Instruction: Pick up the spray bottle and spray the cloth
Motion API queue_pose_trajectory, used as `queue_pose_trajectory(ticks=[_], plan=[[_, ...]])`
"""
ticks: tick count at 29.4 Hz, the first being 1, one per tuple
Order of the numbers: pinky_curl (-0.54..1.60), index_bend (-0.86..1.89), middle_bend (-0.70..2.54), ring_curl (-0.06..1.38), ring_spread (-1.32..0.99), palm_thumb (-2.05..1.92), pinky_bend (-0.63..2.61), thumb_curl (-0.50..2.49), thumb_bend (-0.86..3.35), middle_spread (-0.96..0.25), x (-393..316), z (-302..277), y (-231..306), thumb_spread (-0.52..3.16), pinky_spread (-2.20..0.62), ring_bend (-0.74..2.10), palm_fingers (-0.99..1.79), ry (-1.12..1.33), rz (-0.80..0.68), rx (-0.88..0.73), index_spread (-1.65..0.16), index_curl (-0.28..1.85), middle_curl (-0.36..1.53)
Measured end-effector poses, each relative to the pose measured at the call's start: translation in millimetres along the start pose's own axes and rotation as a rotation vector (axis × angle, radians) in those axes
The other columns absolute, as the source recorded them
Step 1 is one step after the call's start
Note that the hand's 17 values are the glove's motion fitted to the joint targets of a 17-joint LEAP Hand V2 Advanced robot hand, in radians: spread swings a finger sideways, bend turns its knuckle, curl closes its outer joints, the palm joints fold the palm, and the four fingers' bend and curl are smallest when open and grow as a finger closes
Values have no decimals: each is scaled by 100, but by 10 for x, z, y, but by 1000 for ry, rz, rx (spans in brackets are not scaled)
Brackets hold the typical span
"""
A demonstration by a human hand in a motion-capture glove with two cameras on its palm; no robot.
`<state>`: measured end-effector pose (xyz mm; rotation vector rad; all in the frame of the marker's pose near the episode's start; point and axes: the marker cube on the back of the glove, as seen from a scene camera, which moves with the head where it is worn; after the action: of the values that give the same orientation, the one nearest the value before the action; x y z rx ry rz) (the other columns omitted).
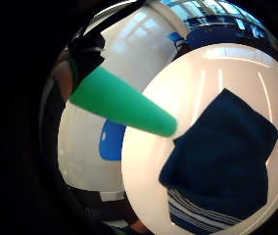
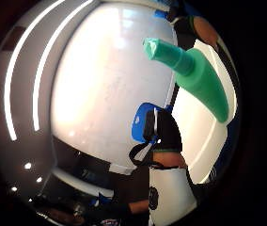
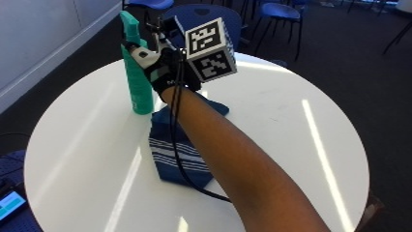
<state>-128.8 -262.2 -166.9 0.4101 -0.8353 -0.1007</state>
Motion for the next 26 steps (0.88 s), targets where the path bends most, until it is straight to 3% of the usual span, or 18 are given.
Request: queue_pose_trajectory(ticks=[13,26], plan=[[30,18,20,34,-12,61,14,56,-5,-13,-563,79,985,104,11,26,47,97,-332,-401,-42,37,37],[28,17,19,32,-9,54,16,49,-3,-12,-503,-89,1896,108,13,23,38,152,-479,-609,-45,35,36]])
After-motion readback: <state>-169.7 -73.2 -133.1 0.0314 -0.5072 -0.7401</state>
